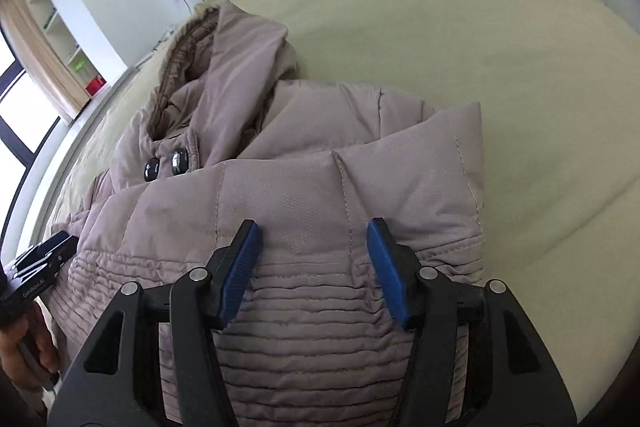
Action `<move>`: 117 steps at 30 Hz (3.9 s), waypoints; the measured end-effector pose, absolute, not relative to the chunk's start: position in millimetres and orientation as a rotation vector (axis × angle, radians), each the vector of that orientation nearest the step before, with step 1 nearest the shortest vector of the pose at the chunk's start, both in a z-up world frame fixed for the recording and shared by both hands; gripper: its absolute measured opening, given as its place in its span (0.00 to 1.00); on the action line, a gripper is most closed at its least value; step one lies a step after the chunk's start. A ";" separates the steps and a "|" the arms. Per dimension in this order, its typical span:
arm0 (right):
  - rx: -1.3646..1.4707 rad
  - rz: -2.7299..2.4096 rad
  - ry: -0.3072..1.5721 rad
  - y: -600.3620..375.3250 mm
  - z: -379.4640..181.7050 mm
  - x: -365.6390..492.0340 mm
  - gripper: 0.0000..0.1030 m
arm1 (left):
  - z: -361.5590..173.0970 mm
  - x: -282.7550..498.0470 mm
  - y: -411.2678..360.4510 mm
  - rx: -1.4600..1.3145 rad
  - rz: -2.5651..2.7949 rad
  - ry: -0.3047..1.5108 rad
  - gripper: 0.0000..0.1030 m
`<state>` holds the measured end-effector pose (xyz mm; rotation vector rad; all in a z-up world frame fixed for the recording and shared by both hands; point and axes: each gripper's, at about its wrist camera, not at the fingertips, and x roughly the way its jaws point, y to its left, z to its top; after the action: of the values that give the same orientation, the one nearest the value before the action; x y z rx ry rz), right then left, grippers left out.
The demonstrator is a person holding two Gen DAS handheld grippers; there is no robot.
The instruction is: Fold large clothes
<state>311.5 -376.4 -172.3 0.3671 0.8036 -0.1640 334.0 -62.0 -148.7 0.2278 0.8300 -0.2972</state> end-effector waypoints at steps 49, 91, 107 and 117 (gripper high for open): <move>0.452 -0.098 0.554 -367.6 -121.9 338.6 0.79 | -88.2 443.2 -157.3 0.114 -0.385 0.675 0.01; 0.088 -0.161 0.692 -322.2 -87.8 549.0 0.08 | -104.1 535.4 -130.9 -0.067 -0.278 0.772 0.09; 0.278 -0.150 0.590 -349.2 -48.5 353.6 0.07 | -37.7 315.5 -92.7 0.107 -0.453 0.473 0.09; 0.386 -0.087 0.701 -316.3 -120.7 206.6 0.08 | -87.8 236.8 -61.1 0.033 -0.420 0.665 0.09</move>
<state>206.6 -316.3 -120.7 0.3863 0.7012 -0.0867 236.8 -61.1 -87.8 0.0328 0.6649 -0.4197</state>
